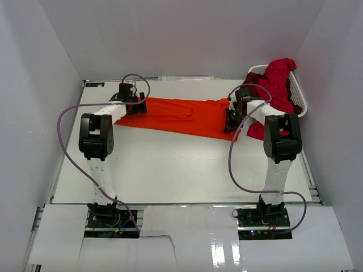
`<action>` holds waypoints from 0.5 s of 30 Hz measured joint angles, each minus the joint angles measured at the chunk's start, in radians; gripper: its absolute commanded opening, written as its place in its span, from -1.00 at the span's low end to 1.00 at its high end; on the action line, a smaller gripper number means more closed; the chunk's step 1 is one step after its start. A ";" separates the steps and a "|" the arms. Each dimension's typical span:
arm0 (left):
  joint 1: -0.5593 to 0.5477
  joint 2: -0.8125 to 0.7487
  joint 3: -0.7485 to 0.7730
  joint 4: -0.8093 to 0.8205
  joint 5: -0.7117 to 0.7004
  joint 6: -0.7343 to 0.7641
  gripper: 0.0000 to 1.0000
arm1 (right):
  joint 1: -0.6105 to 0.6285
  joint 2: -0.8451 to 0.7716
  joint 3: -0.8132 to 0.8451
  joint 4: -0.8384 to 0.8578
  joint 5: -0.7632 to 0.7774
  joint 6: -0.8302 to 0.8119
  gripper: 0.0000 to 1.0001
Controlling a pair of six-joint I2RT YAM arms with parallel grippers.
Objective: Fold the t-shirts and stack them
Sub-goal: Rotate the tshirt 90 degrees
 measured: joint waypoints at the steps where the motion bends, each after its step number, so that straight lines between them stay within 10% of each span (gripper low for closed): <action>1: 0.000 -0.006 -0.009 0.000 -0.009 -0.003 0.96 | 0.000 0.006 0.011 -0.008 0.000 0.000 -0.78; 15: 0.017 -0.146 -0.188 -0.035 -0.056 -0.118 0.96 | -0.008 0.156 0.252 -0.098 0.006 0.000 -0.78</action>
